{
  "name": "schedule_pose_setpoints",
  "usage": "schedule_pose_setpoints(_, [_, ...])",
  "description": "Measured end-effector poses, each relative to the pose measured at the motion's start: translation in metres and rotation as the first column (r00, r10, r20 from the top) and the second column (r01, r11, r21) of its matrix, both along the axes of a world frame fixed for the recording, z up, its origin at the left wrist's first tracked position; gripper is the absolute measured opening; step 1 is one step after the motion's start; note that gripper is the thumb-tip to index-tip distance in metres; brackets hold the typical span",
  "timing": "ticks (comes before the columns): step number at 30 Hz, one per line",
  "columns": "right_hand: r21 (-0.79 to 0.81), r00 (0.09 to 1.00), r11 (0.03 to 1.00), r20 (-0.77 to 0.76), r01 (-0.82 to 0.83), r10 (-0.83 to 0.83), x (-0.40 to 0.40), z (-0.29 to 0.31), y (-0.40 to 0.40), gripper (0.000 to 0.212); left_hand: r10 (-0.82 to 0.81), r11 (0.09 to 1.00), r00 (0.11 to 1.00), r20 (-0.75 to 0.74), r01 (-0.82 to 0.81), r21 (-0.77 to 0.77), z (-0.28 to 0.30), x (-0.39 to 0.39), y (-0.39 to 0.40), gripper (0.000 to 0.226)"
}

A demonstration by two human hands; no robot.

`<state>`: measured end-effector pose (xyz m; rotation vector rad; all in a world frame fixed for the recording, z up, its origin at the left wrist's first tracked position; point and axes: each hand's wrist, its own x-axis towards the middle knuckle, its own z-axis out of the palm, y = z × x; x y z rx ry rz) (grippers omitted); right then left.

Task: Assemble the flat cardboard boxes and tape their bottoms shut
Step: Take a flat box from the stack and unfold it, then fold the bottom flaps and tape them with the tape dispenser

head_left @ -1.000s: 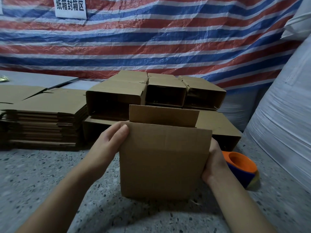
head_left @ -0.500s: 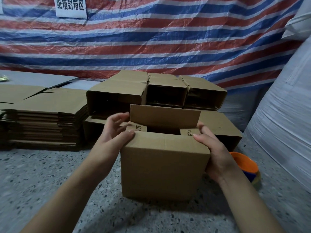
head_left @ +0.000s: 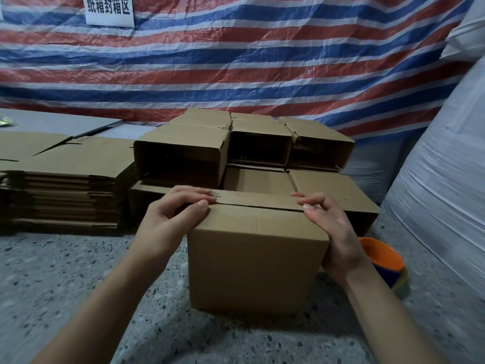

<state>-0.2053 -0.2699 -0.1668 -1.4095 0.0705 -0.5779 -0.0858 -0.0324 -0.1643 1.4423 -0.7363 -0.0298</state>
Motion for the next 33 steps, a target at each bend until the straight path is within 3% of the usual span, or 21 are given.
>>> schedule_pose_setpoints(5, [-0.036,0.999,0.999,-0.003,0.032,-0.033,-0.001,0.0,0.004,0.006,0.039,0.991,0.997,0.07,-0.048,0.125,0.013,-0.005,0.005,0.018])
schedule_pose_setpoints(9, [-0.047,0.999,0.998,-0.01,0.047,-0.048,0.0,0.0,0.004,0.01,0.116,0.886,0.917,0.381,-0.27,0.378,0.038,-0.01,0.009,0.019])
schedule_pose_setpoints(12, [-0.04,0.998,0.998,-0.021,0.053,-0.054,0.002,0.001,0.006,0.01,-0.041,0.812,0.799,0.6,-0.323,0.486,0.057,-0.03,-0.007,0.045])
schedule_pose_setpoints(16, [-0.004,0.999,0.999,0.003,0.033,-0.033,0.0,0.004,0.008,0.014,-0.322,0.604,0.681,0.658,-0.387,0.697,0.061,-0.047,-0.033,0.086])
schedule_pose_setpoints(18, [-0.017,0.999,0.999,-0.001,0.051,-0.051,0.0,0.004,0.011,0.021,-0.389,0.533,0.633,0.67,-0.438,0.724,0.054,-0.047,-0.039,0.088])
schedule_pose_setpoints(22, [-0.006,0.99,0.998,-0.126,-0.059,0.058,-0.003,0.012,-0.003,0.015,-0.362,0.567,0.579,0.731,-0.486,0.665,0.045,-0.043,-0.039,0.082])
schedule_pose_setpoints(24, [-0.144,0.965,0.985,-0.257,-0.09,0.051,-0.006,0.02,-0.024,0.017,-0.358,0.578,0.586,0.727,-0.472,0.666,0.046,-0.042,-0.039,0.08])
schedule_pose_setpoints(26, [-0.498,0.888,0.865,-0.372,0.053,-0.269,-0.009,0.021,-0.05,0.018,-0.368,0.573,0.593,0.716,-0.462,0.677,0.048,-0.042,-0.04,0.08])
schedule_pose_setpoints(28, [-0.829,0.683,0.558,-0.388,0.035,-0.619,-0.014,0.011,-0.073,0.027,-0.373,0.572,0.589,0.717,-0.463,0.677,0.048,-0.042,-0.039,0.081])
schedule_pose_setpoints(30, [-0.914,0.488,0.385,-0.397,-0.13,-0.777,-0.022,-0.005,-0.087,0.047,-0.371,0.577,0.583,0.723,-0.465,0.671,0.048,-0.042,-0.039,0.085])
schedule_pose_setpoints(33, [-0.911,0.358,0.348,-0.407,-0.219,-0.841,-0.033,-0.031,-0.094,0.065,-0.373,0.578,0.589,0.717,-0.457,0.676,0.047,-0.042,-0.039,0.091])
